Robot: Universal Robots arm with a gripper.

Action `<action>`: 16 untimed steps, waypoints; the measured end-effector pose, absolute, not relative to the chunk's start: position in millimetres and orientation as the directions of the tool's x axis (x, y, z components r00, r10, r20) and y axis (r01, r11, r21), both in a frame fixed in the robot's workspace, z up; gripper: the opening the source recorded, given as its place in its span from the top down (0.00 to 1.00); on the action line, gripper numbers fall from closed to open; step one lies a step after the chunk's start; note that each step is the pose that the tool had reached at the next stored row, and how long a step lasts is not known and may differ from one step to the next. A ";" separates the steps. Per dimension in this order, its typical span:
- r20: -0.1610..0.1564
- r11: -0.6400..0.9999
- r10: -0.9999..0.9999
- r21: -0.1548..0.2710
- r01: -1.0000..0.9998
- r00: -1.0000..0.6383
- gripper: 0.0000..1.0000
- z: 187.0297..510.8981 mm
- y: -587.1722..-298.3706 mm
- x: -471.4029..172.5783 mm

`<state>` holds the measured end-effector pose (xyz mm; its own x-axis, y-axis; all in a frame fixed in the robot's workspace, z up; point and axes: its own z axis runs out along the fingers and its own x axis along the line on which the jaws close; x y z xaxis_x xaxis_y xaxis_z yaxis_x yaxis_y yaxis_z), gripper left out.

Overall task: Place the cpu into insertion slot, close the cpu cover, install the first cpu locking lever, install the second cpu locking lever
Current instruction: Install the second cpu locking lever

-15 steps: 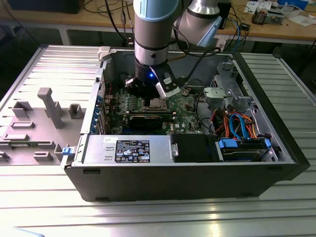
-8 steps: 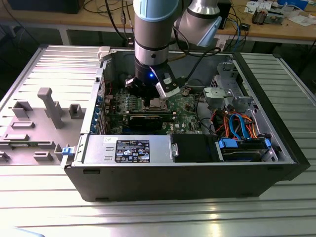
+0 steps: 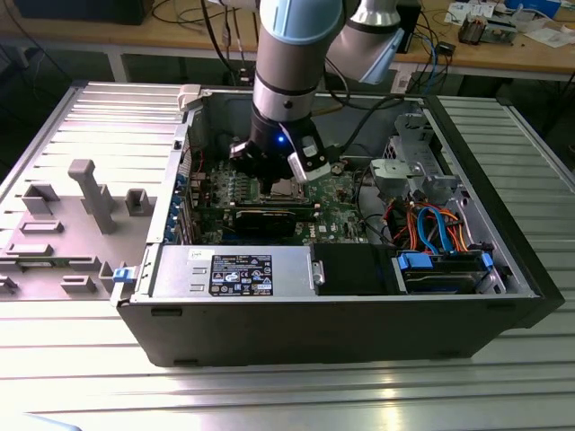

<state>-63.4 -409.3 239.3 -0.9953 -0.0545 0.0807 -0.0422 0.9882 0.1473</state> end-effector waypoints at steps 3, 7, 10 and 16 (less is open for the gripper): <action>0.082 0.988 -0.055 0.149 -0.042 -0.995 0.89 233.9 -409.2 -61.7; 0.082 0.987 -0.056 0.154 -0.043 -0.995 0.89 225.8 -410.3 -62.5; 0.080 0.984 -0.058 0.175 -0.043 -0.995 0.89 224.7 -410.4 -64.7; 0.078 0.983 -0.058 0.178 -0.043 -0.995 0.89 224.7 -410.3 -65.4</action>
<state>-65.4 -410.3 224.7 -0.9953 -0.0577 0.0779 -0.0431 0.9832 0.1776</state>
